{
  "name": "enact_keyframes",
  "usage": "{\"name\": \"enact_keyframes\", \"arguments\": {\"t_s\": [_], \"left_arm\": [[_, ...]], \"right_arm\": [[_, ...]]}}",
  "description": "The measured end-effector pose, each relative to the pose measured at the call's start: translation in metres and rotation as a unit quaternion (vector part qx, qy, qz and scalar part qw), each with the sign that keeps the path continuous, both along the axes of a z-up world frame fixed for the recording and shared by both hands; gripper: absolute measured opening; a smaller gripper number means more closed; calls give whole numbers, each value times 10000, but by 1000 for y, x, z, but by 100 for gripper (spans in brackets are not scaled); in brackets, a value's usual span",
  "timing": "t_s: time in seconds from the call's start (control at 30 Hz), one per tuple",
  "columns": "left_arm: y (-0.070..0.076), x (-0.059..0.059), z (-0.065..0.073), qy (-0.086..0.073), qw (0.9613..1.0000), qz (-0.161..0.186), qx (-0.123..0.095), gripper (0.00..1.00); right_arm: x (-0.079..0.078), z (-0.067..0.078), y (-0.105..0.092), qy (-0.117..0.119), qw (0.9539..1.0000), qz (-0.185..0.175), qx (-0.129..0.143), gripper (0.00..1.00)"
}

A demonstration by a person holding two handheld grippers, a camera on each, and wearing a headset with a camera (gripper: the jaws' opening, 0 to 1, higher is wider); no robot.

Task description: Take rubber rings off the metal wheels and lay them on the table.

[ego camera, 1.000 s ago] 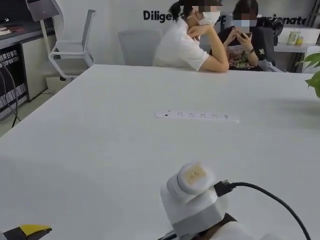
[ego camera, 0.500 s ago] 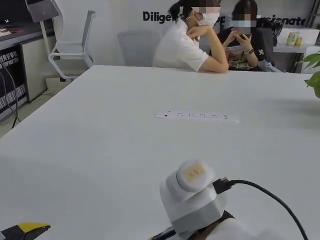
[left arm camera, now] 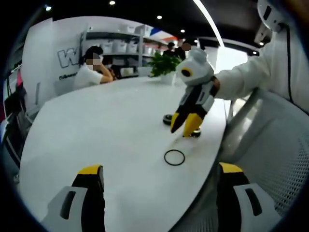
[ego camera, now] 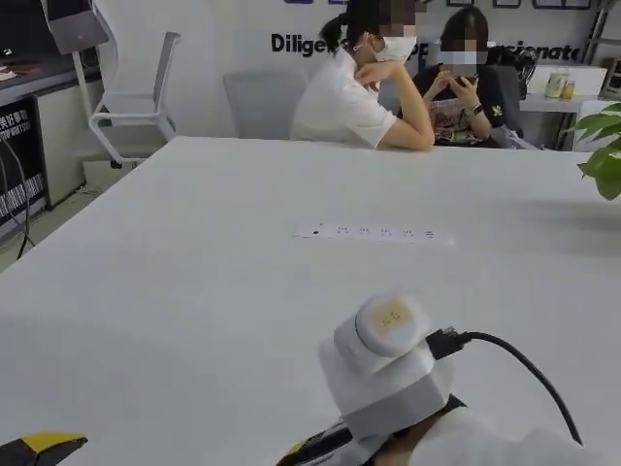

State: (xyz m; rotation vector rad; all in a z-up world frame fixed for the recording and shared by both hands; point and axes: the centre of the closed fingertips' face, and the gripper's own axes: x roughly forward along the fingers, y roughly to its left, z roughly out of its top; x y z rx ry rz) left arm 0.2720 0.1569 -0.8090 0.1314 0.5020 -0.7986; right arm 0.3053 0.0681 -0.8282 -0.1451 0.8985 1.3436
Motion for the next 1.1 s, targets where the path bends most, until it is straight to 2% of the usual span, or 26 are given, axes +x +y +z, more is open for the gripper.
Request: {"name": "enact_keyframes", "arguments": {"t_s": [0.17, 0.23, 0.37, 0.47, 0.63, 0.8, 0.93, 1.1], "left_arm": [[3, -3, 7, -44, 10000, 9, -9, 99], [5, -3, 8, -69, 10000, 33, 19, 99], [8, -3, 11, -140, 9998, 107, 55, 98], [9, -4, 12, -134, 9998, 111, 81, 98], [11, -7, 16, -149, 9997, 70, 175, 99], [13, -9, 23, -195, 9994, 52, 272, 99], [12, -8, 30, -269, 9991, 20, 330, 99], [5, -6, 39, -350, 9985, -108, 408, 99]], "right_arm": [[0, 17, -13, -135, 9998, -28, 115, 24], [5, 26, -21, -303, 9994, -118, 156, 25], [10, 48, -30, -399, 9981, -273, 381, 26], [14, 61, -37, -516, 9966, -376, 523, 27], [15, 77, -52, -629, 9943, -486, 705, 29], [19, 83, -72, -795, 9916, -714, 735, 29], [21, 86, -86, -818, 9894, -885, 814, 31], [23, 89, -99, -875, 9869, -1018, 894, 32]]}}
